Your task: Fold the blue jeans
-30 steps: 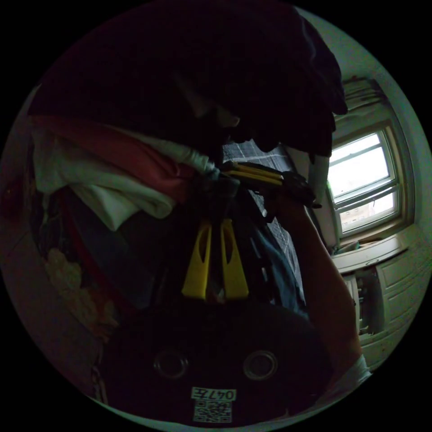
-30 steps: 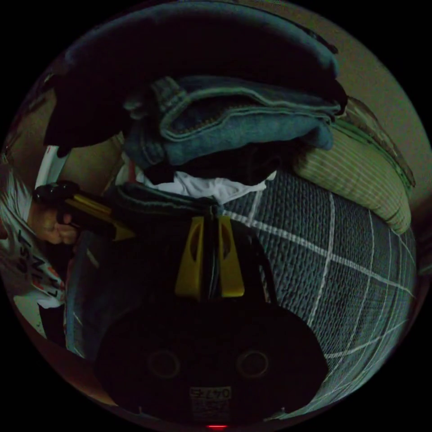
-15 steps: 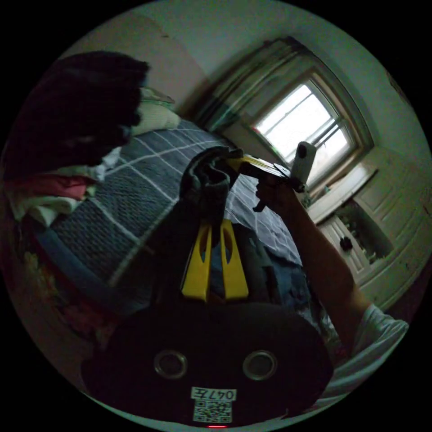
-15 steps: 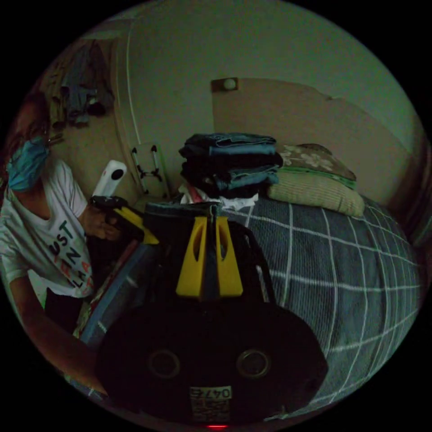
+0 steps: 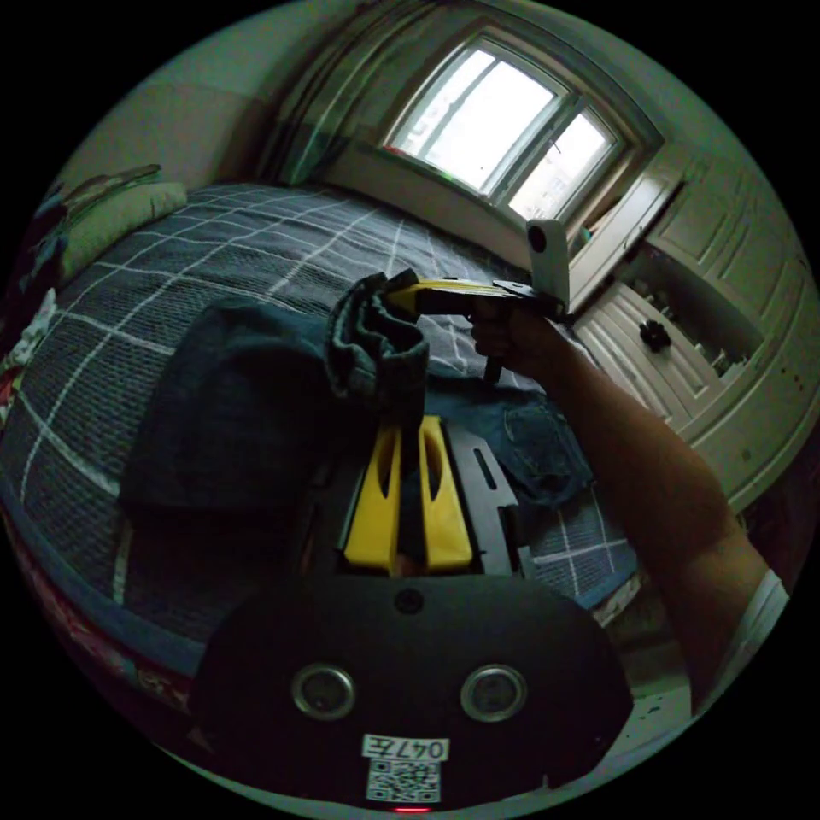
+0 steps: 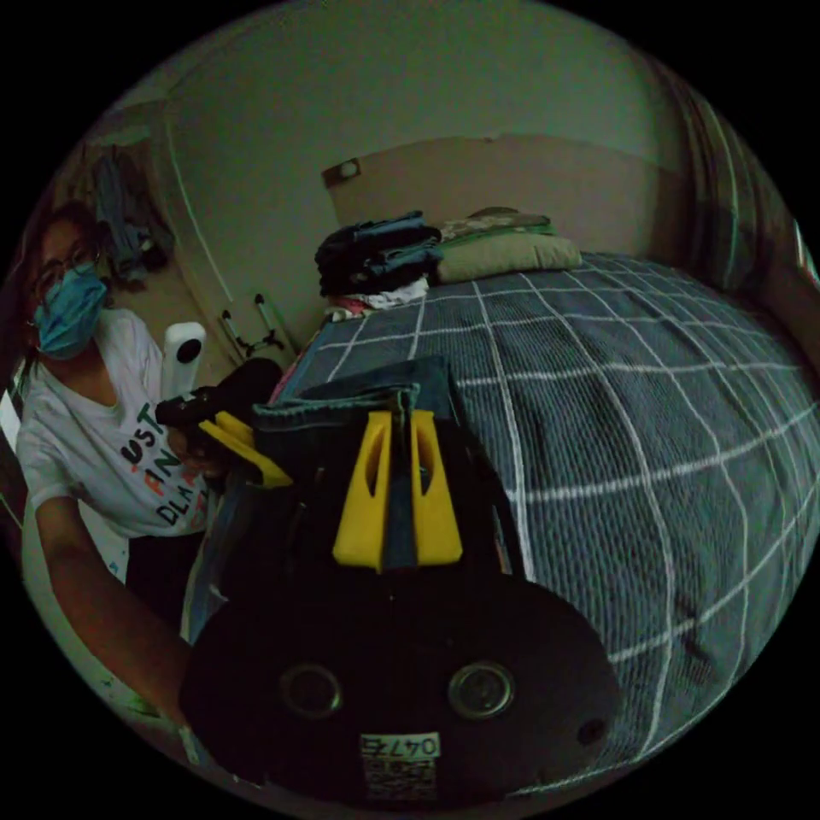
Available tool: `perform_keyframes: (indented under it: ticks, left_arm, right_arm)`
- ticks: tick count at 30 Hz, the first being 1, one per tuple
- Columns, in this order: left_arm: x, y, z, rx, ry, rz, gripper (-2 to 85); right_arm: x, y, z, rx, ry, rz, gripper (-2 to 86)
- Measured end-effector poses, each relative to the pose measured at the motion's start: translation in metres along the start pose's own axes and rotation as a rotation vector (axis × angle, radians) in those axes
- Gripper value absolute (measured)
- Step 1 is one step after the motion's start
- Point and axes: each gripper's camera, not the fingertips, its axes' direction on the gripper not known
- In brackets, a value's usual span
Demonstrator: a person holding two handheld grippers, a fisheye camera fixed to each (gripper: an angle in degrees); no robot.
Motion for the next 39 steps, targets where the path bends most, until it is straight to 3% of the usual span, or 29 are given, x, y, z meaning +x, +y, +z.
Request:
perform_keyframes:
  ticks: [4,8,13,16,20,25,27,32,35,39]
  left_arm:
    - [0.075,-0.021,0.064,-0.12,-0.13,0.075,6.4]
    - [0.15,-0.033,0.098,-0.13,-0.187,0.254,13.1]
    - [0.247,-0.042,0.12,-0.138,0.083,0.454,14.3]
    - [0.253,-0.07,0.121,-0.118,0.154,0.397,13.8]
    - [0.22,-0.127,0.138,-0.07,0.057,0.227,12.5]
    - [0.201,-0.18,0.226,-0.288,-0.066,0.096,12.9]
    - [0.21,-0.184,0.245,-0.248,-0.057,0.056,12.3]
    - [0.271,-0.229,0.271,-0.202,0.075,0.125,11.6]
    - [0.339,-0.276,0.299,-0.209,0.172,0.284,13.8]
    - [0.453,-0.332,0.385,-0.383,0.308,0.47,17.5]
  right_arm:
    - [0.014,0.07,-0.064,0.053,0.017,0.146,2.6]
    - [-0.004,0.143,-0.162,0.176,0.212,0.266,3.2]
    - [-0.059,0.179,-0.218,0.076,0.394,0.264,2.5]
    - [-0.089,0.194,-0.222,-0.048,0.404,0.258,2.5]
    - [-0.117,0.248,-0.234,-0.168,0.53,0.349,4.8]
    - [-0.153,0.304,-0.281,-0.113,0.587,0.295,3.0]
    - [-0.156,0.337,-0.289,-0.271,0.563,0.321,2.4]
    - [-0.208,0.401,-0.399,-0.042,0.575,0.46,5.5]
    - [-0.275,0.477,-0.488,0.197,0.823,0.654,9.0]
    - [-0.356,0.611,-0.578,0.472,1.148,1.005,11.1]
